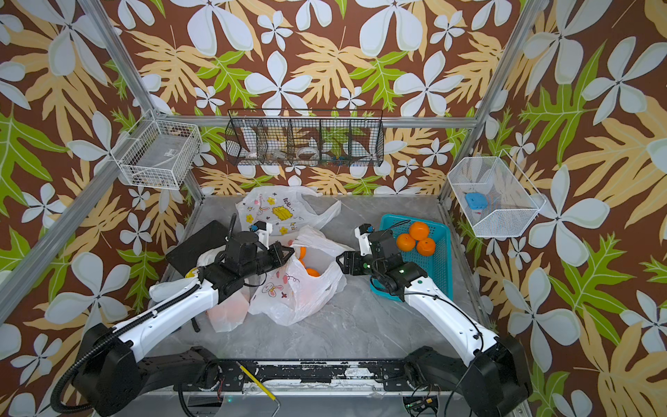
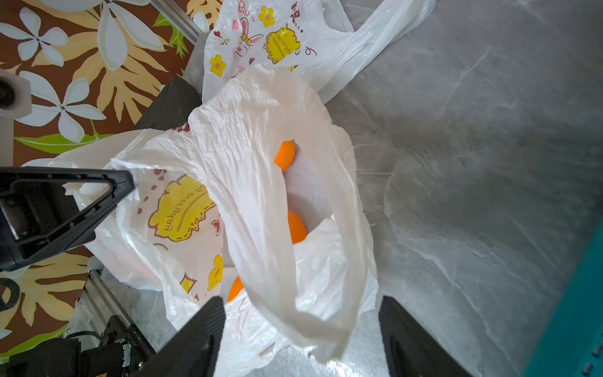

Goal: Place the oranges into plastic bags & tie knots
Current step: Adjust the plastic bag at the center of the board.

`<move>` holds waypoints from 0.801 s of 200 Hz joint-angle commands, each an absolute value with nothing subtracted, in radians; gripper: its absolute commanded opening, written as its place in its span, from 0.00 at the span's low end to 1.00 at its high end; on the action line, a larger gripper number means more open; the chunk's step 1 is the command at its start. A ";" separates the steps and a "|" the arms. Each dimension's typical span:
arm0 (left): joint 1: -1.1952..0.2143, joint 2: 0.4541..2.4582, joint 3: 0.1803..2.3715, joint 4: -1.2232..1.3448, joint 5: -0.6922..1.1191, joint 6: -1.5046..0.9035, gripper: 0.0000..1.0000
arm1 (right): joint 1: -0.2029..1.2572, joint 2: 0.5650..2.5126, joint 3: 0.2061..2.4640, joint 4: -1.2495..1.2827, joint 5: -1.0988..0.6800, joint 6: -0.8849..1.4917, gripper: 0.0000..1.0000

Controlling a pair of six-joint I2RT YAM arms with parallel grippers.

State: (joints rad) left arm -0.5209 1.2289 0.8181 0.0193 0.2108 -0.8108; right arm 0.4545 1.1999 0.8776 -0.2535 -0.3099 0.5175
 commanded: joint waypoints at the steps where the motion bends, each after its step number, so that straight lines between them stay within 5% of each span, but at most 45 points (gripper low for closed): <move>1: -0.518 1.224 0.824 0.046 0.212 -0.807 0.00 | 0.455 1.232 0.904 -0.189 -0.299 0.519 0.60; 23: -0.518 1.219 0.824 0.042 0.207 -0.802 0.00 | 0.454 1.253 0.923 -0.182 -0.286 0.505 0.42; 48: -0.518 1.213 0.828 0.040 0.209 -0.793 0.00 | 0.455 1.252 0.941 -0.211 -0.246 0.477 0.00; 65: -0.519 1.197 0.841 0.037 0.207 -0.762 0.04 | 0.445 1.242 0.950 -0.216 -0.248 0.459 0.00; 82: -0.518 1.173 0.861 0.029 0.217 -0.691 0.29 | 0.406 1.242 0.961 -0.210 -0.326 0.457 0.00; 117: -0.629 1.072 0.880 0.019 0.128 -0.476 0.64 | 0.327 1.260 0.976 -0.216 -0.448 0.459 0.00; 160: -0.882 1.073 0.938 -0.023 -0.045 -0.275 0.68 | 0.253 1.270 0.977 -0.219 -0.496 0.468 0.00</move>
